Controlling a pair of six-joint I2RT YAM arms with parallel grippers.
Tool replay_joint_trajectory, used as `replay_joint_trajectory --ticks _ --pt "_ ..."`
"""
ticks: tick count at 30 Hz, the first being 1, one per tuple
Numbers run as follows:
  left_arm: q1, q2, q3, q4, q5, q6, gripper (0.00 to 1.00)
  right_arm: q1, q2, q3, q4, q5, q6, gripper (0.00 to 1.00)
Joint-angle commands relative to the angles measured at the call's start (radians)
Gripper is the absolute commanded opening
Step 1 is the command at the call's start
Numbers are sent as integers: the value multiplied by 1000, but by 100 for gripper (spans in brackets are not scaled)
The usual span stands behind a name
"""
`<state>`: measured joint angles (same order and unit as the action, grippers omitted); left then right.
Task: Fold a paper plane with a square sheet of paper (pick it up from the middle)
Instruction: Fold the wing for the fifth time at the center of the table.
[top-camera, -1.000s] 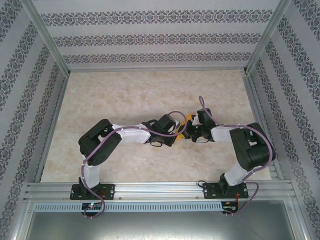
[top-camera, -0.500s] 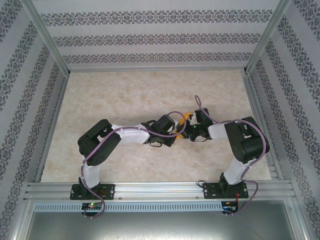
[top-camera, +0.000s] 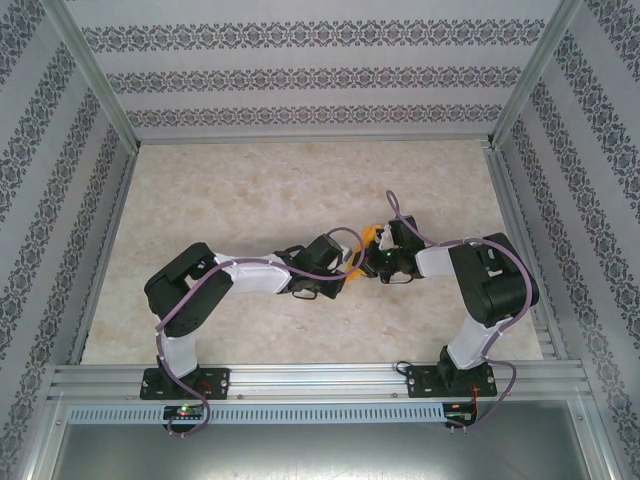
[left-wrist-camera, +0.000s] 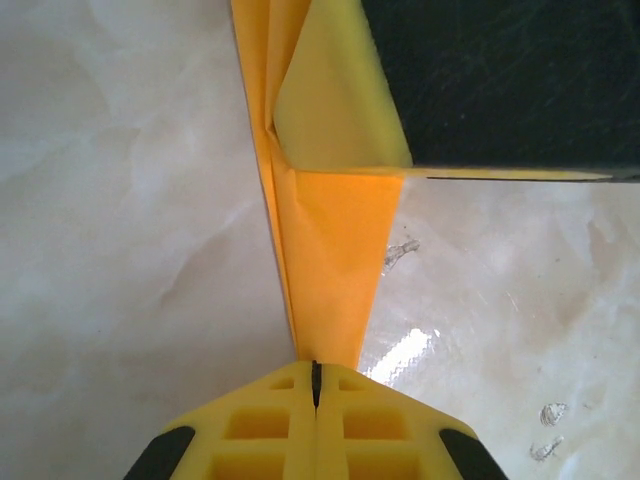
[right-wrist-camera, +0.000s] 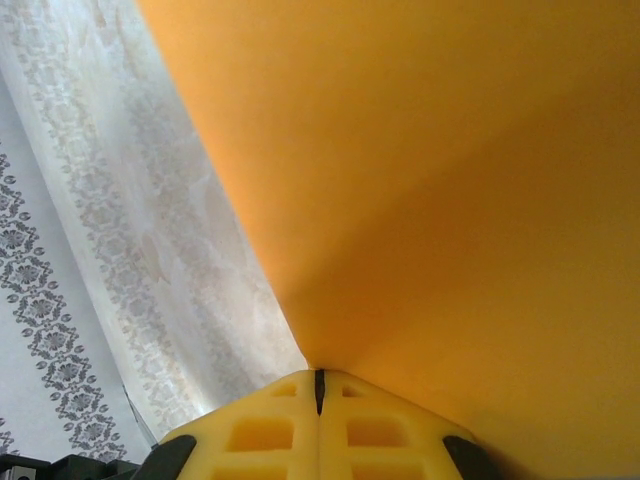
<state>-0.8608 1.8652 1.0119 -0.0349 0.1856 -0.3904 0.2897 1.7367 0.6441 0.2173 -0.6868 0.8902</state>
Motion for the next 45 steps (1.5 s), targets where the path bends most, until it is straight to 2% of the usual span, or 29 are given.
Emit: replay_joint_trajectory --ticks 1,6,12,17,23,28,31,37,45 --pt "-34 26 -46 -268 -76 -5 3 -26 50 -34 -141 159 -33 0" --pt "-87 54 -27 -345 -222 7 3 -28 44 -37 -156 167 -43 0" --pt "-154 62 -31 -406 -340 6 3 -30 64 -32 -144 161 -43 0" --pt "-178 28 -34 -444 -360 -1 2 -30 74 -32 -133 151 -45 0" --pt "-166 -101 -15 -427 -394 4 3 -27 76 -40 -115 127 -45 0" --pt "-72 -202 -28 -249 -256 -28 4 -18 72 -47 -82 86 -30 0" --pt "-38 -212 -13 -178 -182 -36 4 -15 67 -46 -81 72 -29 0" --pt "5 -146 -18 -22 -24 -66 4 -14 47 -44 -65 53 -11 0" --pt "33 -21 15 109 99 -102 4 -10 18 -48 -49 34 23 0"
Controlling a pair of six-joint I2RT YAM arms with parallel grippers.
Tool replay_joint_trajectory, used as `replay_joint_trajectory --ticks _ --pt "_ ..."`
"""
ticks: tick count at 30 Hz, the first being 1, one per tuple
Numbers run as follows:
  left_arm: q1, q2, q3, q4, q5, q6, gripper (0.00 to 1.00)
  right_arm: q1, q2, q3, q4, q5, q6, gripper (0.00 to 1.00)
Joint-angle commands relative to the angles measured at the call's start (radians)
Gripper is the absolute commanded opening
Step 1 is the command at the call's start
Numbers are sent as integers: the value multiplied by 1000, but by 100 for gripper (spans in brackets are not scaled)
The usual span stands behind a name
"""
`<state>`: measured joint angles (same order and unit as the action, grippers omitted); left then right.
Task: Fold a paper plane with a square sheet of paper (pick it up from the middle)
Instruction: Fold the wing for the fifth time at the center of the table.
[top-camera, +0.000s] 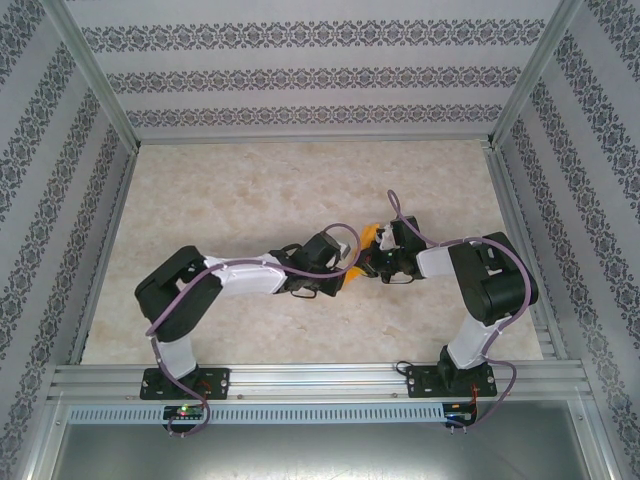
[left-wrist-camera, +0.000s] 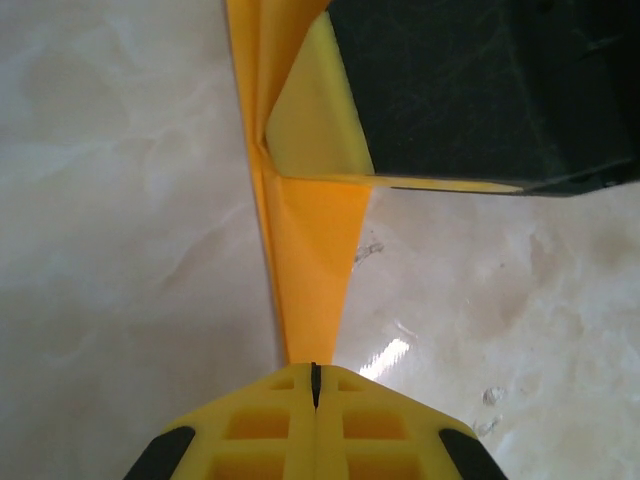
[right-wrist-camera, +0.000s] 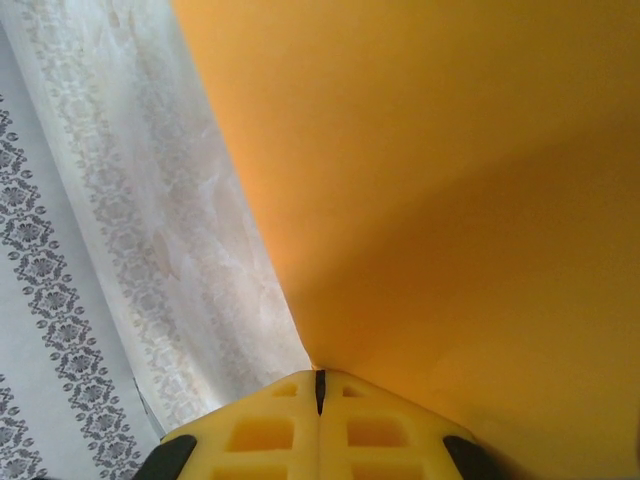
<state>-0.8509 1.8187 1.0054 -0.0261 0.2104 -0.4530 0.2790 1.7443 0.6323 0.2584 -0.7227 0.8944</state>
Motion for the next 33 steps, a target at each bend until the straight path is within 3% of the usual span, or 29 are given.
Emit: replay_joint_trajectory --ticks 1,14,33 --pt "31 39 16 124 93 -54 4 -1 9 -34 -88 64 22 0" --pt "49 151 38 136 185 -56 2 4 6 -20 -87 54 30 0" --pt "62 170 -48 20 83 20 0 14 -63 43 -37 45 133 0"
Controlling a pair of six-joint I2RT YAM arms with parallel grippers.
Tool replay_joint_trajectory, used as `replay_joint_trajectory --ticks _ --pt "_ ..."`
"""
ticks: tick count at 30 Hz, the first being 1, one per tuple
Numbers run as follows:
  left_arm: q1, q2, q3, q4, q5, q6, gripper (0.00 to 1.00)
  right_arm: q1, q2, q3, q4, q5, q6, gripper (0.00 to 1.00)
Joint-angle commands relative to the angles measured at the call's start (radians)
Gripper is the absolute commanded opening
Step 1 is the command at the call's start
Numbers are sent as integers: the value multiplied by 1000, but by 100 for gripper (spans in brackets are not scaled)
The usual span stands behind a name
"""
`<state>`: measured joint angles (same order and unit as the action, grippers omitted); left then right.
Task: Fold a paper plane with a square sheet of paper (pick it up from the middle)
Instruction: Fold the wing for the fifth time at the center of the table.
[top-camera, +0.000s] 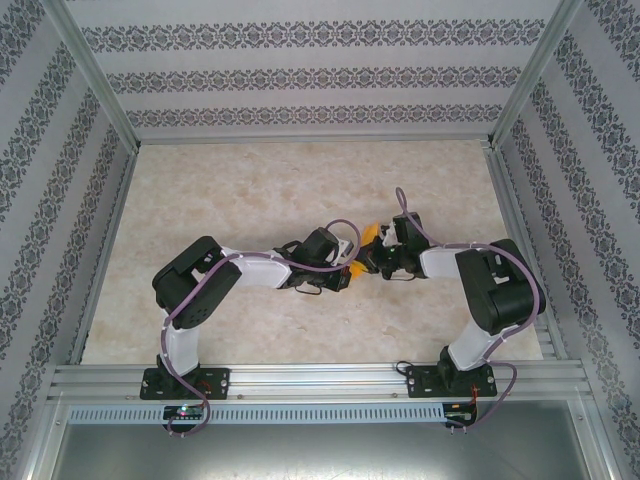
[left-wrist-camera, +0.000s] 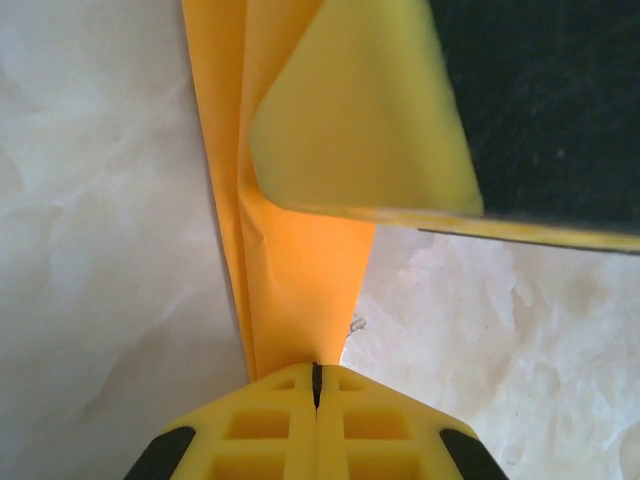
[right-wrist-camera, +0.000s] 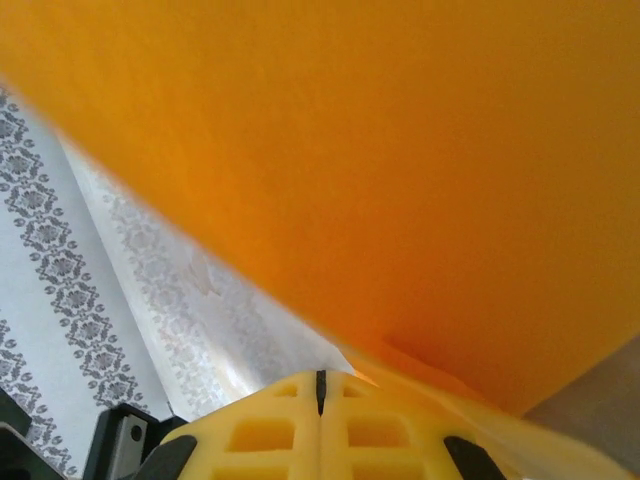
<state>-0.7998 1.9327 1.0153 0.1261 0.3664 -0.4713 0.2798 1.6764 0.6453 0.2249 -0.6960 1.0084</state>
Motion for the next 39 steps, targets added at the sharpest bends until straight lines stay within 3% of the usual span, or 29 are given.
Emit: replay_joint_trajectory --ticks 1,24,39 --pt "13 58 -59 -130 -73 37 0 16 18 38 -3 20 16 0" --pt "21 58 -94 -201 -85 106 0 -71 193 203 -224 100 -240 0" --pt "22 73 -120 -224 -71 122 0 -126 252 343 -265 127 -238 0"
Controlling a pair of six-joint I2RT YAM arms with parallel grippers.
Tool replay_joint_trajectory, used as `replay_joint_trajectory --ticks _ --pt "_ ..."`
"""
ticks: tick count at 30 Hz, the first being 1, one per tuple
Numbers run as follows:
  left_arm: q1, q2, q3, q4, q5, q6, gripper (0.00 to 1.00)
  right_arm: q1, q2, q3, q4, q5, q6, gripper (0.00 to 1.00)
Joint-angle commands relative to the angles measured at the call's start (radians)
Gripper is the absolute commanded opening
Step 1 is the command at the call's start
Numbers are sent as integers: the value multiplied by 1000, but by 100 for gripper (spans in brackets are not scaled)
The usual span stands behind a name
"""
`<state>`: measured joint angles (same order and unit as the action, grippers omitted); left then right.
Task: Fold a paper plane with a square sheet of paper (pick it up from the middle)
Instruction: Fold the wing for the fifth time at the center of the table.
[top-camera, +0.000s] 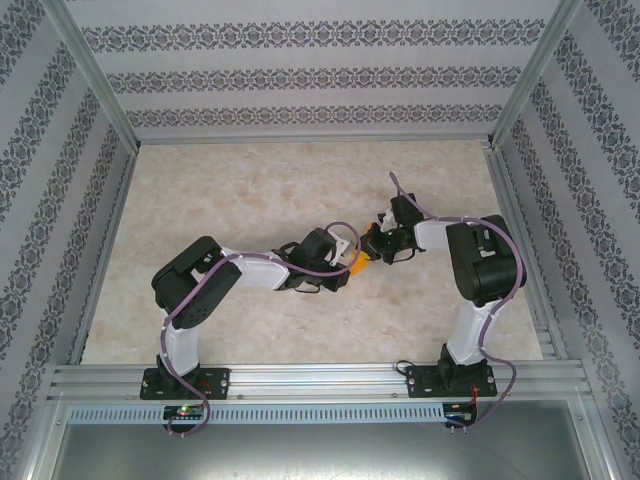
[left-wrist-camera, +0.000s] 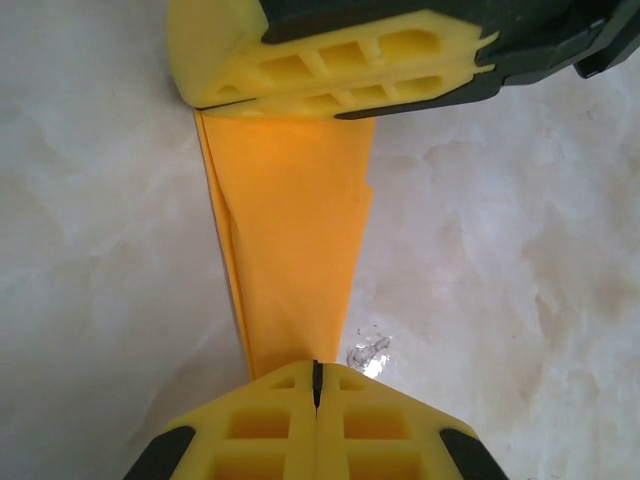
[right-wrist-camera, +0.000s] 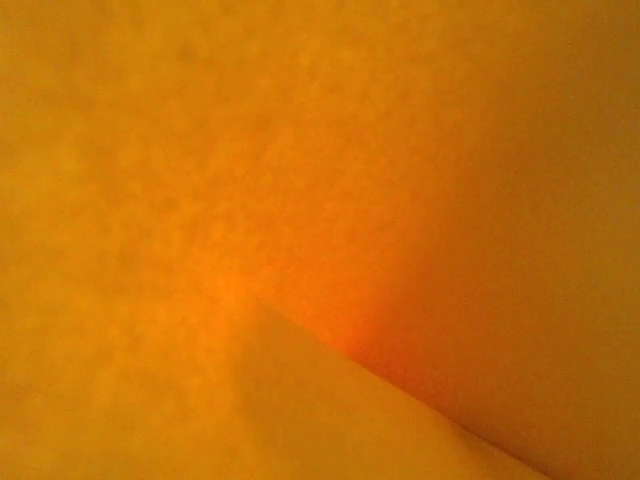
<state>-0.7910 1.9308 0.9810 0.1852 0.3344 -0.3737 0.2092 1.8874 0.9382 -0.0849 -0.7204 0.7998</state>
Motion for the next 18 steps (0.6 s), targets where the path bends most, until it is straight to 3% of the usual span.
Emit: replay_joint_trajectory --ticks 1,18 --pt "13 74 -87 -283 -36 26 0 -60 48 60 43 150 -31 0" --pt "14 75 -87 -324 -17 41 0 -148 141 214 -20 124 -69 0"
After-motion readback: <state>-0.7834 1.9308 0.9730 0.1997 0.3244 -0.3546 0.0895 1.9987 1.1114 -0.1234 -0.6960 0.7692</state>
